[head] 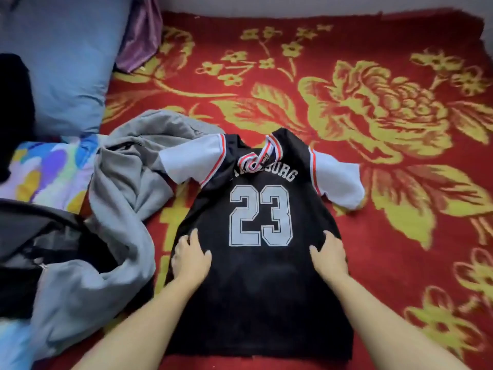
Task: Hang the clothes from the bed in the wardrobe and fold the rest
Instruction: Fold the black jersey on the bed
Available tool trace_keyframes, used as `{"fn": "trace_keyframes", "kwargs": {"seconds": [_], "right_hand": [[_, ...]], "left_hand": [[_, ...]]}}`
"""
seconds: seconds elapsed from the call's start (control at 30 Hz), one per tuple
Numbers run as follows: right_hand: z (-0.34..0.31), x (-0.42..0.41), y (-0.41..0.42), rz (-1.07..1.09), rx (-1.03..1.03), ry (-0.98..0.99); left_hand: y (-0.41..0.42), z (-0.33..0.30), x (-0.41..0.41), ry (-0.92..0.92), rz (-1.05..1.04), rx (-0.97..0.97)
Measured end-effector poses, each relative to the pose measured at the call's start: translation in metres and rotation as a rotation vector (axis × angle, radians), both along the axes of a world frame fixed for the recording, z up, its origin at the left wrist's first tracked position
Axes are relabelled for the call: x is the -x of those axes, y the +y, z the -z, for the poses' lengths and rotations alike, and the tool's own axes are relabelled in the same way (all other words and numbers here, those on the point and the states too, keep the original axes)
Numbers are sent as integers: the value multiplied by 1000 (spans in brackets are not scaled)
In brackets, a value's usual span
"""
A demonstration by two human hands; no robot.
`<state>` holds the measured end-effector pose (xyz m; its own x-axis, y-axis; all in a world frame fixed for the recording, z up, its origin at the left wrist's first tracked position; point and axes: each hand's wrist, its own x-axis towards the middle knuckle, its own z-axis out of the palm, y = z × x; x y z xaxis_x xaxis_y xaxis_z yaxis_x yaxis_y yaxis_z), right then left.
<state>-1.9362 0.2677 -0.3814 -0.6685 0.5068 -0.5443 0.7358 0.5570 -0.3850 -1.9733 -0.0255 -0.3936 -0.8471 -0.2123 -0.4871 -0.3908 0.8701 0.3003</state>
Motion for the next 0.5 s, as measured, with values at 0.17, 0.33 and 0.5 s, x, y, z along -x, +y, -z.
{"fn": "trace_keyframes", "kwargs": {"seconds": [0.17,0.33,0.5], "right_hand": [[31,-115,-3,286,-110,-190],[46,-126,18,386,-47,-243],[35,-125,27,185,-17,-168]], "left_hand": [[-32,32,-107,-217,-432,15],[-48,42,-102,-211,-552,42],[-46,37,-105,-177,-530,-126]]}}
